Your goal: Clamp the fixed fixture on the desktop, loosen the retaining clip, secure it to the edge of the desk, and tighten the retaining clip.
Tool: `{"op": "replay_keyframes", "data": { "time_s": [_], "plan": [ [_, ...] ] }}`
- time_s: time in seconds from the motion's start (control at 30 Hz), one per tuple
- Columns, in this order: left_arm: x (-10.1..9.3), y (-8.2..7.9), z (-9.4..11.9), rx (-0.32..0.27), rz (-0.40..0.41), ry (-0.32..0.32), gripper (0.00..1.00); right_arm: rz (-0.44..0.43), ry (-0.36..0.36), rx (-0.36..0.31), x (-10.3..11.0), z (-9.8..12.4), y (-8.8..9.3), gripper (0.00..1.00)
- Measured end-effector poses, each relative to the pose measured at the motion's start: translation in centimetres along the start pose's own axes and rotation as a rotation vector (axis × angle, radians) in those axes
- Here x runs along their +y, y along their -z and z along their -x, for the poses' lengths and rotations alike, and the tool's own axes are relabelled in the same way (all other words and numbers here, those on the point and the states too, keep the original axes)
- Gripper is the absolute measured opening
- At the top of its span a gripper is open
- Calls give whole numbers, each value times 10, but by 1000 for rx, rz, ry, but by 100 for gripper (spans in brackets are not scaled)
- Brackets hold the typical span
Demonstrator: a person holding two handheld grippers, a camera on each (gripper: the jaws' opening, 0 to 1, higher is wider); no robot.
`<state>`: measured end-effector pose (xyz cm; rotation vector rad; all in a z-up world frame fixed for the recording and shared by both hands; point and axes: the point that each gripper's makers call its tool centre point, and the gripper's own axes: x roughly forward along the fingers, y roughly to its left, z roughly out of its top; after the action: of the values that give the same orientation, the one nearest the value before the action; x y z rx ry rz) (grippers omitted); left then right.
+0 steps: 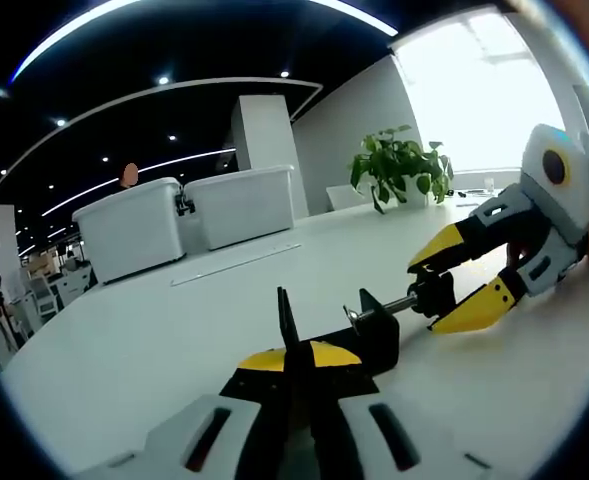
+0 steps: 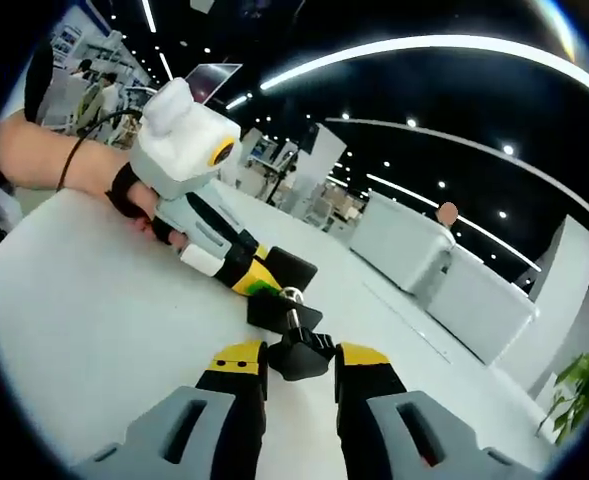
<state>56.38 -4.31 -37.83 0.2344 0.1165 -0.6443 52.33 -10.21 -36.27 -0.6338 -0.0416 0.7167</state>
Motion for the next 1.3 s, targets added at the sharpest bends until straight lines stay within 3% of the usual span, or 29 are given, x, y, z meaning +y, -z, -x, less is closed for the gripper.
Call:
{"op": "replay_keyframes", "data": {
  "time_s": [0.07,0.1,0.13,0.2,0.27,0.4,0.47,0.6,0.73,1.07,1.2,1.3],
  "plan": [
    [0,0,0,-1,-1,1,6,-3,-20,-6,3,1,-1,29],
    [-1,0,0,0,-2,2,6,-56,-38,-18,7,1,-4,32],
    [-1,0,0,-1,-3,2,6,-157,-52,-25,7,2,-4,35],
    [-1,0,0,-2,-4,2,6,-446,-117,-57,11,3,-9,44],
    [0,-1,-1,-1,-3,3,6,-587,-133,-91,4,4,-13,47],
    [1,-1,-3,-1,-3,3,6,-807,-109,-124,-10,6,-10,39],
    [1,-1,-4,-1,-3,3,6,-908,-99,-110,-15,5,-1,36],
    [2,-1,-5,-1,-3,3,6,-1009,-57,-98,-25,5,9,27],
    [2,-1,-6,-1,-2,5,5,-1050,-104,-95,-23,-1,9,22],
    [2,-1,-6,-2,-3,4,5,-1001,-119,-106,-17,2,2,19],
    [2,-1,-6,-2,-3,5,5,-905,-99,-116,-17,3,-1,17],
    [2,-1,-6,-2,-4,4,5,-714,-77,-126,-16,4,-8,16]
  ]
}}
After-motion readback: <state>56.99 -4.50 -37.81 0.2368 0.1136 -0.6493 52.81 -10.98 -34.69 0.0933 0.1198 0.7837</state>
